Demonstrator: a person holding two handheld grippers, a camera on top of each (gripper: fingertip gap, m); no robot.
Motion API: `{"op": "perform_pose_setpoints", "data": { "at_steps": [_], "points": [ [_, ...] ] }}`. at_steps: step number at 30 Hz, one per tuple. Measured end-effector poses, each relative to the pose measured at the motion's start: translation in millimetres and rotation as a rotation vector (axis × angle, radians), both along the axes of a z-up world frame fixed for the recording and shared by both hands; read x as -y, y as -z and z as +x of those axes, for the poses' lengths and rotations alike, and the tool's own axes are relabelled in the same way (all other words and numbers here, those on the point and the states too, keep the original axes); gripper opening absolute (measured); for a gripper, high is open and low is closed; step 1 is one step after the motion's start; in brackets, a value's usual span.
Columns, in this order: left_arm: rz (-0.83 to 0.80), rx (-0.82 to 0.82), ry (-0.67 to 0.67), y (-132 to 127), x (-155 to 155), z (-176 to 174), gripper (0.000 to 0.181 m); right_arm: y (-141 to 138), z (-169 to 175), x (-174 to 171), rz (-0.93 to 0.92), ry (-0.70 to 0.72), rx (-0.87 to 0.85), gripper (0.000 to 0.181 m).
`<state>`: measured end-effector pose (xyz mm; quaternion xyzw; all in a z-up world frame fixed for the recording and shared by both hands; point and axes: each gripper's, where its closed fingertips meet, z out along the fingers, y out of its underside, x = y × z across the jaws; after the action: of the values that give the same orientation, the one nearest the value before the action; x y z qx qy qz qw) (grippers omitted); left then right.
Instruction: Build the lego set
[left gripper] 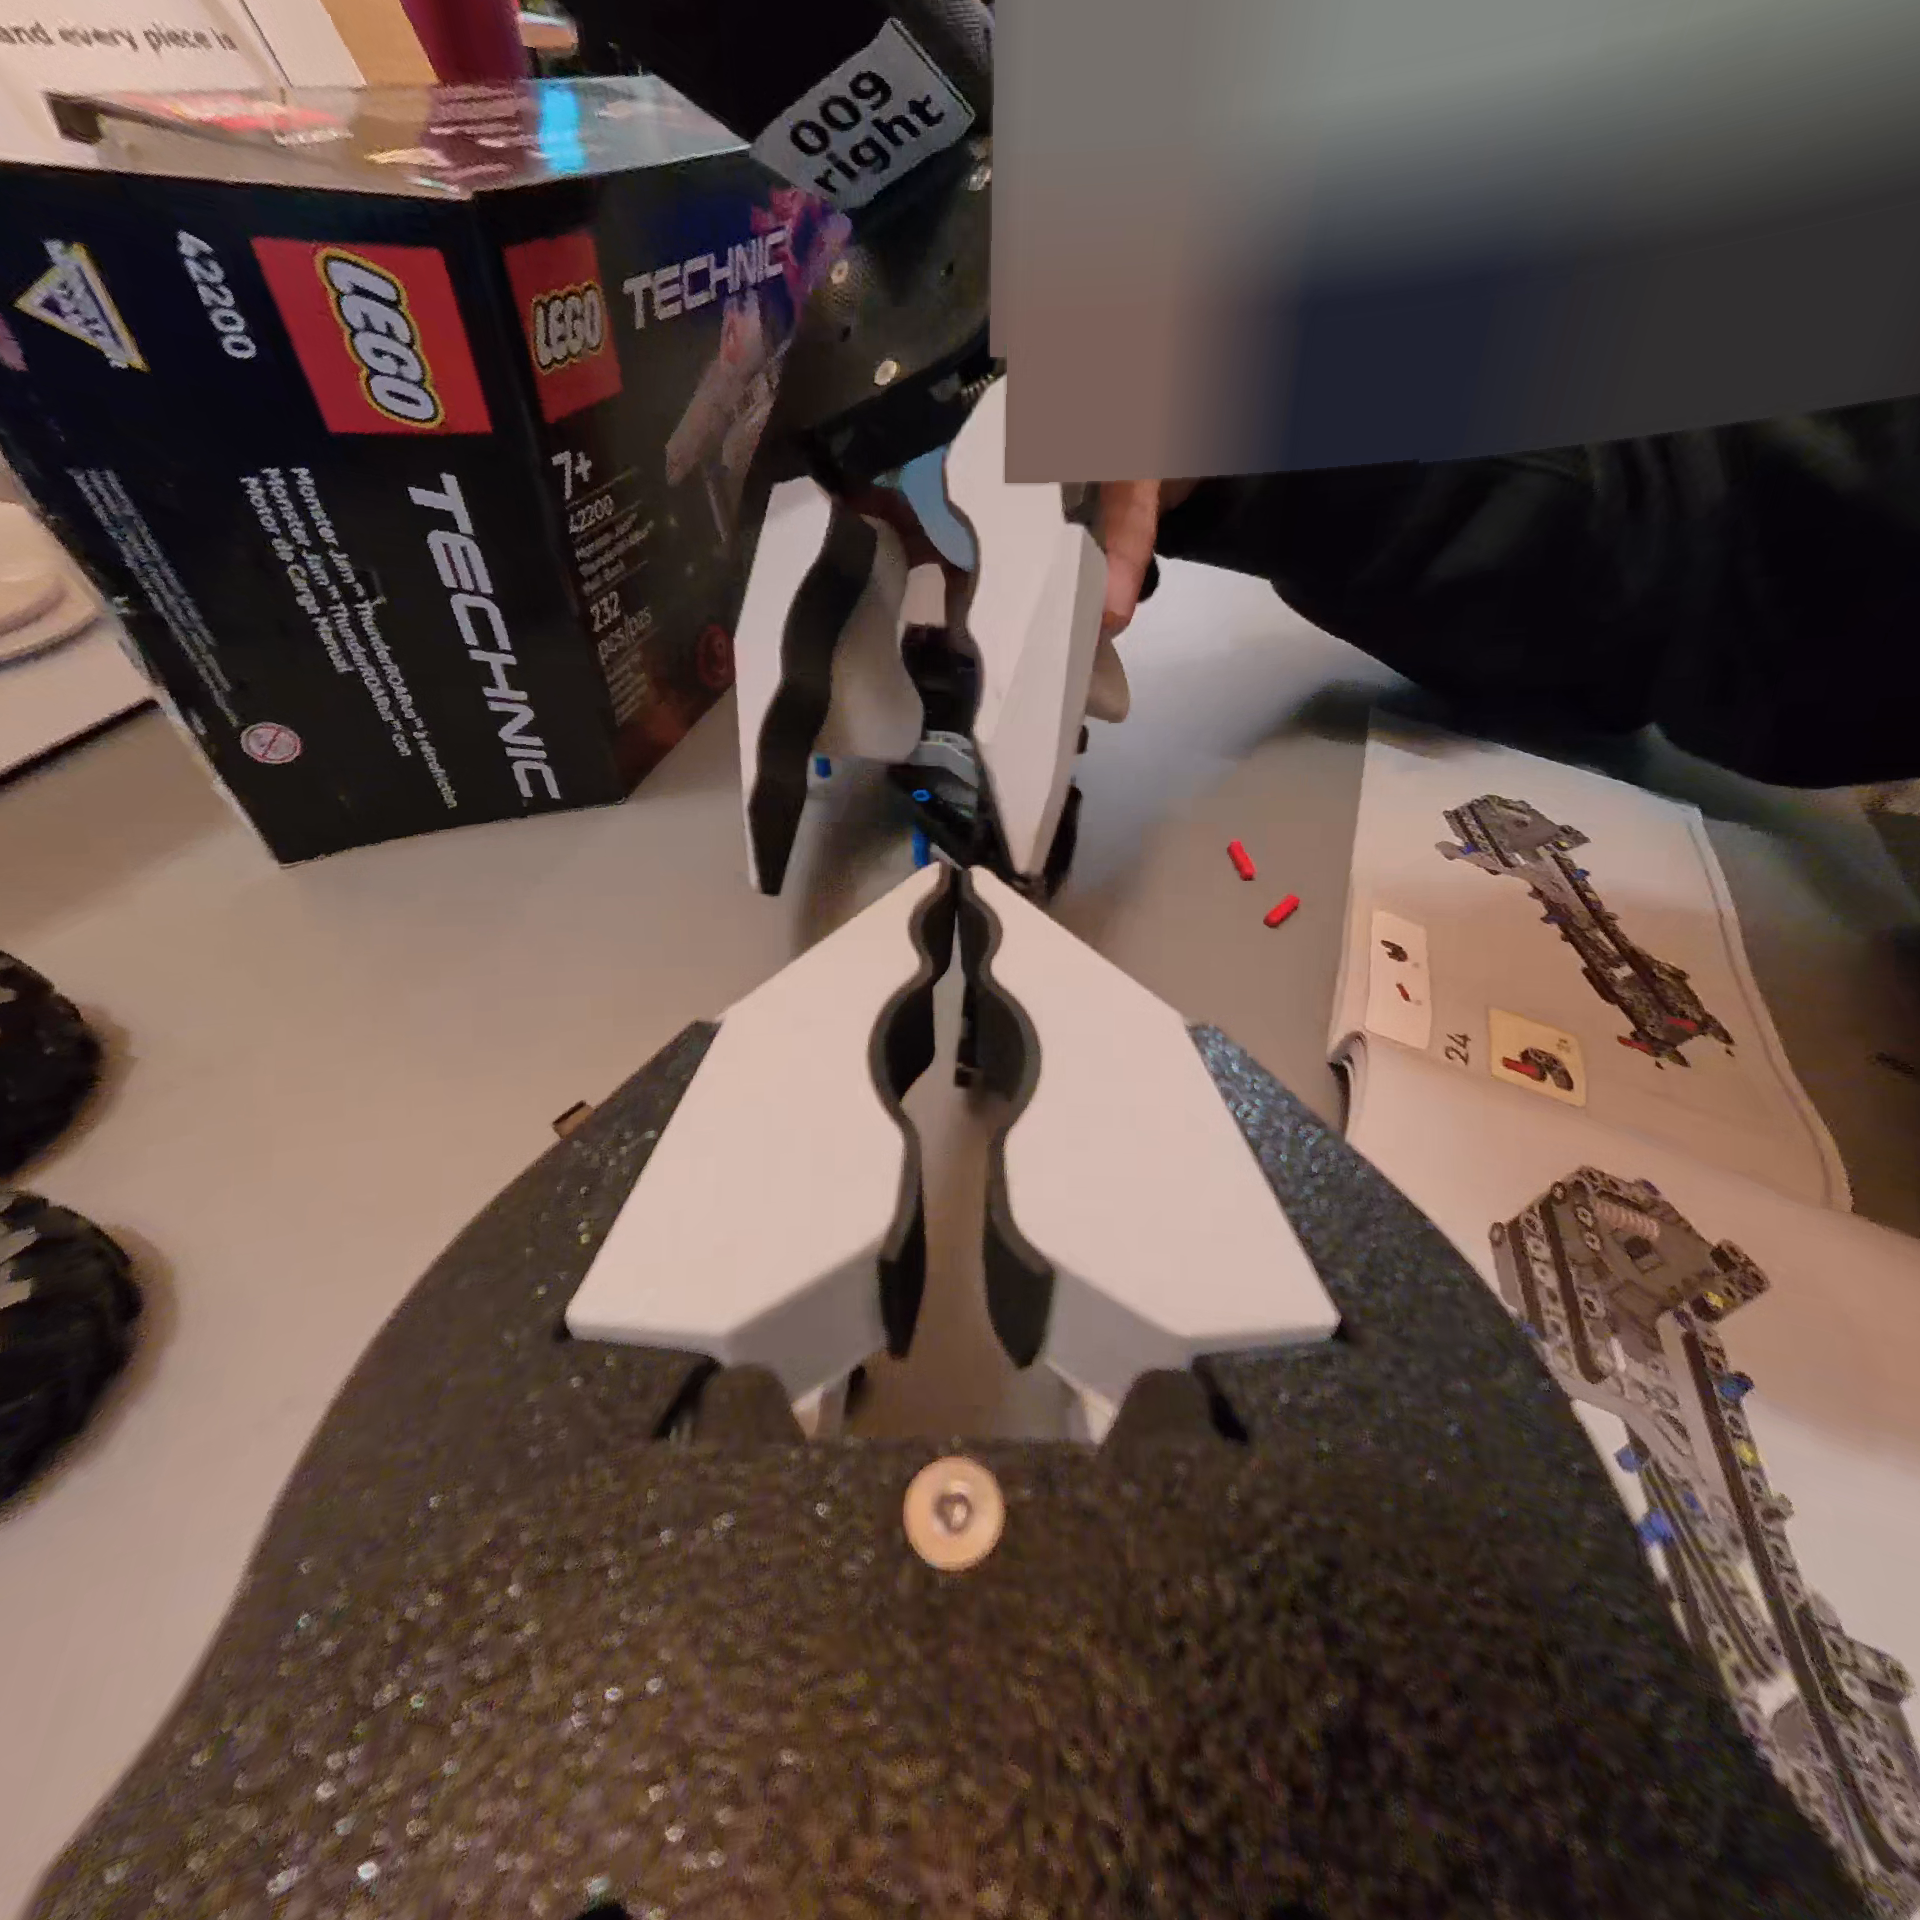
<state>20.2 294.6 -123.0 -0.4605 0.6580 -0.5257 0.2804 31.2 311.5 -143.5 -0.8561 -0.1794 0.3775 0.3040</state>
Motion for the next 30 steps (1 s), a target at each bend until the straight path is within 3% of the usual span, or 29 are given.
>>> {"op": "perform_pose_setpoints", "data": {
  "at_steps": [4,9,12,16,21,25,30],
  "points": [
    [0.063,-0.007,-0.003,4,1,-1,0.000,-4,-2,7,0.030,-0.046,0.057,0.067],
    [0.066,0.006,-0.019,1,-4,-2,0.000,-11,-3,12,0.140,-0.099,0.199,0.055],
    [0.057,0.017,-0.016,-2,-6,-2,0.000,-13,-1,10,0.279,-0.092,0.309,0.035],
    [0.080,-0.015,0.002,5,-3,-2,0.000,-15,-6,12,0.428,-0.163,0.418,0.032],
    [0.115,-0.031,0.015,8,0,-1,0.000,-20,-15,10,0.444,-0.173,0.343,0.013],
    [0.120,-0.043,0.017,8,0,0,0.000,-7,-18,11,0.393,-0.199,0.381,0.023],
    [0.095,-0.067,0.026,9,2,-1,0.000,-4,-23,12,0.388,-0.235,0.388,0.015]
  ]
}}
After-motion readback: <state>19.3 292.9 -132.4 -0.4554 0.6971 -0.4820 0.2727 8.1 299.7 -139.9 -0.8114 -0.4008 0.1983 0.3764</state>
